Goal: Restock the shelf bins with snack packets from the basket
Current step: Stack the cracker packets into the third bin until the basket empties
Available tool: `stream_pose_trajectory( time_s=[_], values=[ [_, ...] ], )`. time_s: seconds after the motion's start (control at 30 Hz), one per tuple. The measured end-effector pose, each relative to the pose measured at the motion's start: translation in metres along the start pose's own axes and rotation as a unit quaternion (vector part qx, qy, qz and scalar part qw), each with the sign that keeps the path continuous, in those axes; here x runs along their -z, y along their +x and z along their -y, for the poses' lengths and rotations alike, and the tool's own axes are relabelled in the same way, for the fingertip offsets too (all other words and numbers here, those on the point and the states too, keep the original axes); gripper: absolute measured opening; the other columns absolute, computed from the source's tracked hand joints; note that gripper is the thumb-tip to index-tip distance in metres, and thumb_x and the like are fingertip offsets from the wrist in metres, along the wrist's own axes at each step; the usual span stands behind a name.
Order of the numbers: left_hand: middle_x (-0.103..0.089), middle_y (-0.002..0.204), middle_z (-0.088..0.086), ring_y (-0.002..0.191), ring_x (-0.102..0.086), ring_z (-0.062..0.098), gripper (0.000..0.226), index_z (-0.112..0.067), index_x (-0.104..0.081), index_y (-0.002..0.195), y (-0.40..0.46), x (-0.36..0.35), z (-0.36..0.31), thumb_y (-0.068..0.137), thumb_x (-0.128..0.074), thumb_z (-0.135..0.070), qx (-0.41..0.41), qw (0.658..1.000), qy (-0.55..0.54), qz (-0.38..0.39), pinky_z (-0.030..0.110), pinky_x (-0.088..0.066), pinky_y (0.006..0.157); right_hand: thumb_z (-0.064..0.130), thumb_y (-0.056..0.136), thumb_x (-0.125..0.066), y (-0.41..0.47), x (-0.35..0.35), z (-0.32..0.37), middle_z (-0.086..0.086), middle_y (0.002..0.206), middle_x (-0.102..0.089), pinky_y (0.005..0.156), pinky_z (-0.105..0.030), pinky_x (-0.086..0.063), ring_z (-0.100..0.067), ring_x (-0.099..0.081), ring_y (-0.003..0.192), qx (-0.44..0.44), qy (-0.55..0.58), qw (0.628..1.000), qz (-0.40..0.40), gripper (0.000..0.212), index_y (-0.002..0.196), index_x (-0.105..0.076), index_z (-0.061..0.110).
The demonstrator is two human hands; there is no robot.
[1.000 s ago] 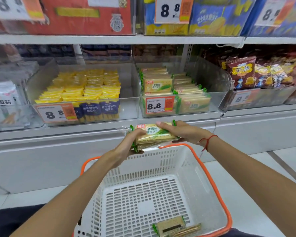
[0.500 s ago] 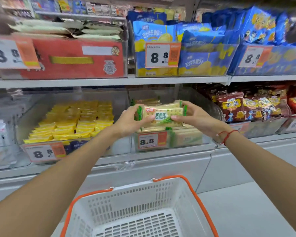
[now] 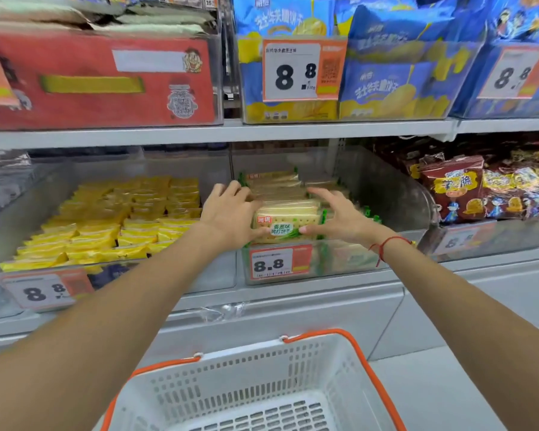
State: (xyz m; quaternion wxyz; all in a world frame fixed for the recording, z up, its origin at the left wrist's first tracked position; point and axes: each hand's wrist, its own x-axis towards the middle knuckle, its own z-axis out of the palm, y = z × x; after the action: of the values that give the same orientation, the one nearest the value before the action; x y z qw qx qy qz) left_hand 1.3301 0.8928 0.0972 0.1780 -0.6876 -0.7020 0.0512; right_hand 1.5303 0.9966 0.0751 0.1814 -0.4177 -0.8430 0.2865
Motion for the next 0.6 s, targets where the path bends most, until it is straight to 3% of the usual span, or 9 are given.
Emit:
stream_pose_trajectory(
  time_s=[0.1,0.2,0.27,0.33,0.4,0.5,0.6],
  values=[
    [-0.033,0.149,0.002,0.137,-0.023,0.023,0.064,-0.023,-0.036,0.146,0.000,0.000,0.001,0.095,-0.026,-0.061,-0.014,0.999,0.036,0.008,0.041,-0.018,0.111,0.043,0.083,-0.067,0.005,-0.008,0.003,-0.008,0.155,-0.009,0.115,-0.051,-0.017,-0.033,-0.008,0.143,-0.023,-0.076,0.997,0.021,0.081,0.149,-0.020,0.035],
    [-0.032,0.151,-0.001,0.138,-0.023,0.022,0.059,-0.024,-0.031,0.148,-0.001,0.004,0.004,0.097,-0.027,-0.054,-0.017,0.999,0.021,0.024,0.041,-0.020,0.111,0.020,0.083,-0.064,0.008,-0.008,0.012,-0.009,0.155,-0.002,0.114,-0.052,-0.022,-0.036,-0.013,0.142,-0.059,-0.047,0.995,0.064,0.091,0.151,-0.004,0.024],
    [-0.033,0.151,-0.004,0.138,-0.024,0.021,0.055,-0.029,-0.026,0.149,-0.003,0.003,0.006,0.098,-0.033,-0.048,-0.018,1.000,0.001,0.025,0.040,-0.023,0.109,0.007,0.081,-0.064,0.006,-0.008,0.018,-0.013,0.156,0.001,0.111,-0.045,-0.029,-0.037,-0.024,0.138,-0.058,-0.040,0.997,0.037,0.097,0.151,0.002,0.019],
    [-0.037,0.149,-0.004,0.137,-0.026,0.020,0.054,-0.033,-0.028,0.148,-0.004,0.001,0.008,0.097,-0.039,-0.046,-0.018,1.000,-0.006,0.017,0.040,-0.025,0.108,0.003,0.077,-0.069,0.002,-0.006,0.021,-0.016,0.153,-0.007,0.098,-0.039,-0.041,-0.035,-0.041,0.126,-0.023,-0.086,0.996,-0.021,0.097,0.150,-0.007,0.022],
    [-0.040,0.147,-0.003,0.136,-0.028,0.021,0.054,-0.033,-0.030,0.148,-0.003,0.001,0.007,0.096,-0.042,-0.046,-0.015,1.000,-0.004,0.014,0.040,-0.028,0.106,0.007,0.077,-0.071,-0.001,-0.004,0.023,-0.013,0.149,-0.018,0.094,-0.038,-0.044,-0.033,-0.044,0.124,0.009,-0.132,0.990,-0.051,0.084,0.145,-0.026,0.027],
    [-0.037,0.149,-0.001,0.137,-0.026,0.023,0.055,-0.027,-0.030,0.148,-0.002,0.003,0.004,0.097,-0.037,-0.046,-0.021,0.999,0.024,0.028,0.040,-0.030,0.105,0.012,0.084,-0.061,-0.005,-0.007,0.022,-0.011,0.149,-0.024,0.104,-0.039,-0.036,-0.032,-0.037,0.132,0.005,-0.127,0.992,-0.020,0.070,0.146,-0.032,0.025],
    [-0.026,0.154,0.001,0.139,-0.021,0.024,0.056,-0.024,-0.025,0.150,-0.002,0.007,0.000,0.099,-0.028,-0.045,-0.013,0.998,0.026,0.058,0.042,-0.027,0.107,0.015,0.093,-0.046,-0.009,-0.009,0.024,-0.009,0.156,-0.011,0.111,-0.043,-0.026,-0.031,-0.020,0.142,-0.018,-0.101,0.995,0.011,0.063,0.150,-0.023,0.028]
  ],
)
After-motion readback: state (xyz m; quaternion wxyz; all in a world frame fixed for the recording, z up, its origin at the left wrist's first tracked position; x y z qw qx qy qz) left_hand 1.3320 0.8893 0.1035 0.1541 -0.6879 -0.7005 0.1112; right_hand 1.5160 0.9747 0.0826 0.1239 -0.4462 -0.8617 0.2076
